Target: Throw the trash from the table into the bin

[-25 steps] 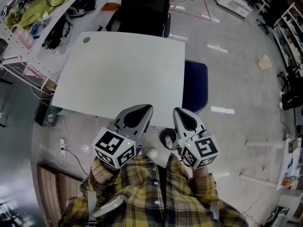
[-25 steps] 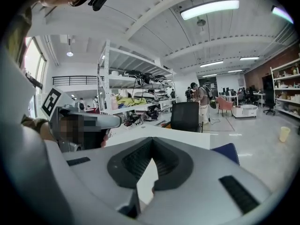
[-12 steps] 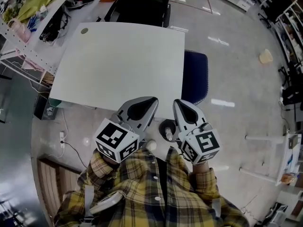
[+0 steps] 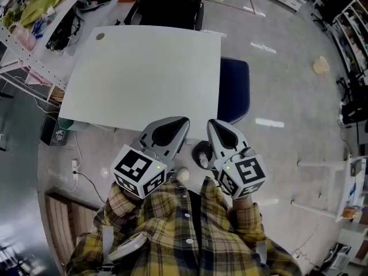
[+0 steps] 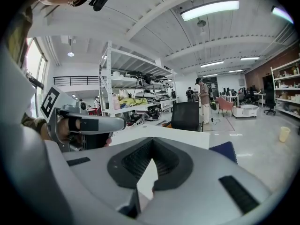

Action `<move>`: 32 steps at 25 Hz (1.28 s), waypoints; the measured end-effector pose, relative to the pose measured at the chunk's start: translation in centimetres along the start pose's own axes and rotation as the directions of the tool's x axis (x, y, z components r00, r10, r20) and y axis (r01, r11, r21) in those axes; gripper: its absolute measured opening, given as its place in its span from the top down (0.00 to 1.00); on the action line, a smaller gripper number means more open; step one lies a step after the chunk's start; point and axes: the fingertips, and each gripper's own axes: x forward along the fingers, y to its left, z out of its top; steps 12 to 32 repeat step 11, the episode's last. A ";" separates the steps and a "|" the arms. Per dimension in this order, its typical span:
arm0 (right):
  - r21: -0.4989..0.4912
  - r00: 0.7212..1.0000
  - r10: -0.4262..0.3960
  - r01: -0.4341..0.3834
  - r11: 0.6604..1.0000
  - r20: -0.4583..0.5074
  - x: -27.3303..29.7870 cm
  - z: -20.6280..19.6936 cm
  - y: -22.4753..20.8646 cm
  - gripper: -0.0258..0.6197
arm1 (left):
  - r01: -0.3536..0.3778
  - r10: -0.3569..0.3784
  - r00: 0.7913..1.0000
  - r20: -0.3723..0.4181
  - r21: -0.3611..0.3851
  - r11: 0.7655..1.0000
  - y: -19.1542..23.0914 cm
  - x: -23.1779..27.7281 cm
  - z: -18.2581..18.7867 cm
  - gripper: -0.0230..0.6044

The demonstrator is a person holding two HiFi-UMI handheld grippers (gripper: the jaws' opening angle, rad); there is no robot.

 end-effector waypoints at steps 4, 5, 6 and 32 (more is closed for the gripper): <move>0.001 1.000 -0.007 0.007 1.000 0.005 -0.7 0.0 0.2 0.96 | 0.003 -0.003 1.000 -0.001 -0.003 1.000 -0.4 -0.2 -0.3 0.95; 0.002 1.000 -0.008 0.008 1.000 0.004 -0.8 -0.1 0.3 0.96 | 0.004 -0.004 1.000 -0.001 -0.004 1.000 -0.5 -0.2 -0.3 0.95; 0.002 1.000 -0.010 0.010 1.000 0.004 -1.0 -0.1 0.3 0.96 | 0.006 -0.006 1.000 -0.001 -0.005 1.000 -0.6 -0.2 -0.3 0.95; 0.004 1.000 -0.018 0.018 1.000 0.007 -1.8 0.1 0.2 0.96 | 0.020 -0.020 1.000 -0.007 0.003 1.000 -1.2 0.1 -0.2 0.95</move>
